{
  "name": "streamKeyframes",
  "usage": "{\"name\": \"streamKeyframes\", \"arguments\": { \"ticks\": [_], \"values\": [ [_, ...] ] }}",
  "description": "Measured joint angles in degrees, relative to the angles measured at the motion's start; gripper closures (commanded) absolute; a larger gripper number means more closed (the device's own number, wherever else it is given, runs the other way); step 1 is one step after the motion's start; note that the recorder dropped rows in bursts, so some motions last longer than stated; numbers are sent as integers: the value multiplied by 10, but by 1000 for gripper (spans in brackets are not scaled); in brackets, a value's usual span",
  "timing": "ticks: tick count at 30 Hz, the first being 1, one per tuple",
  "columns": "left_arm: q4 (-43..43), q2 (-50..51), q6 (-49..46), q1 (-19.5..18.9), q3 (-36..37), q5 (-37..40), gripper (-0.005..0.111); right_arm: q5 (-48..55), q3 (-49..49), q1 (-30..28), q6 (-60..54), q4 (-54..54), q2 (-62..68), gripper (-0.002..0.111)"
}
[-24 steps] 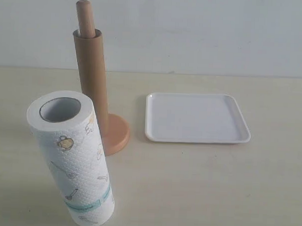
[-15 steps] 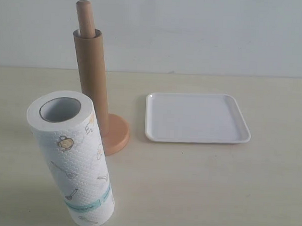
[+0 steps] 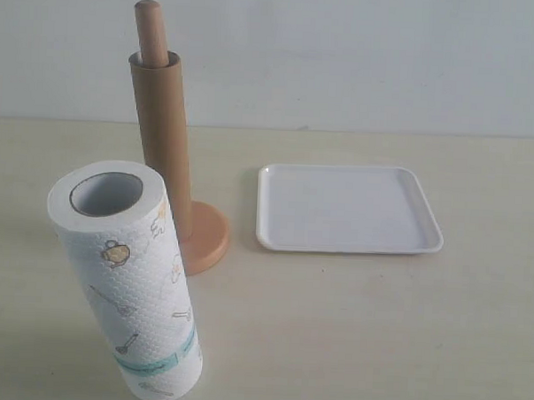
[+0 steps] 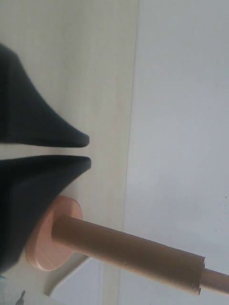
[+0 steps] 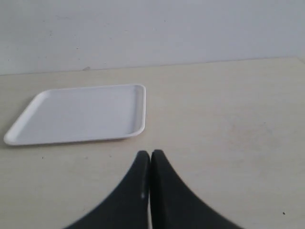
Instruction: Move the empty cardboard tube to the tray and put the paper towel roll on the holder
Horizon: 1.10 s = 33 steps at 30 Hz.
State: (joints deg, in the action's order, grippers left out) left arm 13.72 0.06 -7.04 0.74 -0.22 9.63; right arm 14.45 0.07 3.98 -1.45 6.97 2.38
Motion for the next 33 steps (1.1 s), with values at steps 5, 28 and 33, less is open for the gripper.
{"name": "streamKeyframes", "arguments": {
  "ticks": [5, 28, 33],
  "values": [
    [0, 0, 0, 0, 0, 0, 101, -41, 0, 0, -15, -1, 0, 108],
    [0, 0, -1, 0, 0, 0, 101, -212, -321, 1, 143, -85, 210, 108],
    [0, 0, -1, 0, 0, 0, 101, -13, -466, 1, 151, -91, 349, 108]
  ]
}}
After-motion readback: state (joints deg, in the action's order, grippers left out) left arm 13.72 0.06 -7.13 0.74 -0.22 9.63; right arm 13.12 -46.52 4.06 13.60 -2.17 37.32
